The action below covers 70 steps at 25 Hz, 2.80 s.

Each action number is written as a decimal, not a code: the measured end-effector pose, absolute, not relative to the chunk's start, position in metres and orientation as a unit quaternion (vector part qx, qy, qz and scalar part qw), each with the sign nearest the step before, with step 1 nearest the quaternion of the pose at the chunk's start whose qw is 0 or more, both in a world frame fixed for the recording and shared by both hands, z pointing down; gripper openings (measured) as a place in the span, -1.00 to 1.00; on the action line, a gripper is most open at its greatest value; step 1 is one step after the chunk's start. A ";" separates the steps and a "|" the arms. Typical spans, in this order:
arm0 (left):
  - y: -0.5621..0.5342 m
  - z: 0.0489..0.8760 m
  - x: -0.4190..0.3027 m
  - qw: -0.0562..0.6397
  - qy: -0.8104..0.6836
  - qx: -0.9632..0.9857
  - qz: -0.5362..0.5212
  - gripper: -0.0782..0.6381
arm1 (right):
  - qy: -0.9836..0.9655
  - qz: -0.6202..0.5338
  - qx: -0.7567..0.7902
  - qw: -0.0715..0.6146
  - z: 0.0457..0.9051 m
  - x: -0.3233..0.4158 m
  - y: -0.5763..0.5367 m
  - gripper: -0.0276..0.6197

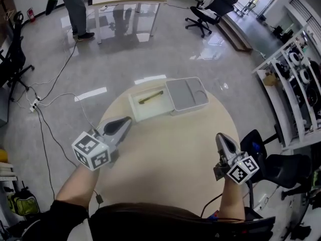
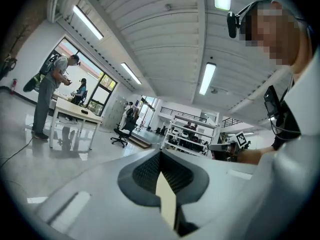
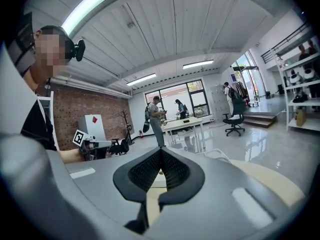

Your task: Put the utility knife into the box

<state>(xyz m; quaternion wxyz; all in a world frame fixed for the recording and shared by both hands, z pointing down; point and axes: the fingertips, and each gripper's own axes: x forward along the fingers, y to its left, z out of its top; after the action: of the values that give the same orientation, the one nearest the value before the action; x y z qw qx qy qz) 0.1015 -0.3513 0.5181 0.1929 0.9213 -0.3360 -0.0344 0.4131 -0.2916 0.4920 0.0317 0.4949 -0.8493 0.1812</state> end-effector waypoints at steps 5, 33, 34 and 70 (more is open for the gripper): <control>-0.301 0.475 0.098 0.182 -0.327 0.926 -0.051 -0.79 | -0.845 0.183 0.503 0.011 0.463 0.419 -0.244 -0.87; -0.011 0.354 0.277 0.168 -0.291 0.938 -0.084 -0.79 | -0.873 0.117 0.472 0.038 0.382 0.537 0.029 -0.87; -0.001 0.355 0.281 0.170 -0.292 0.937 -0.084 -0.79 | -0.875 0.116 0.468 0.038 0.382 0.538 0.038 -0.87; 0.042 0.354 0.257 0.166 -0.240 0.953 -0.076 -0.79 | -0.876 0.105 0.470 0.012 0.374 0.482 0.094 -0.88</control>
<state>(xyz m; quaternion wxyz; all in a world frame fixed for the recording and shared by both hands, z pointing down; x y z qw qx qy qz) 0.2574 0.0420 0.3540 0.1660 0.9534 -0.2399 -0.0764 0.4820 0.0937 0.3742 0.0117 0.4703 -0.8762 0.1047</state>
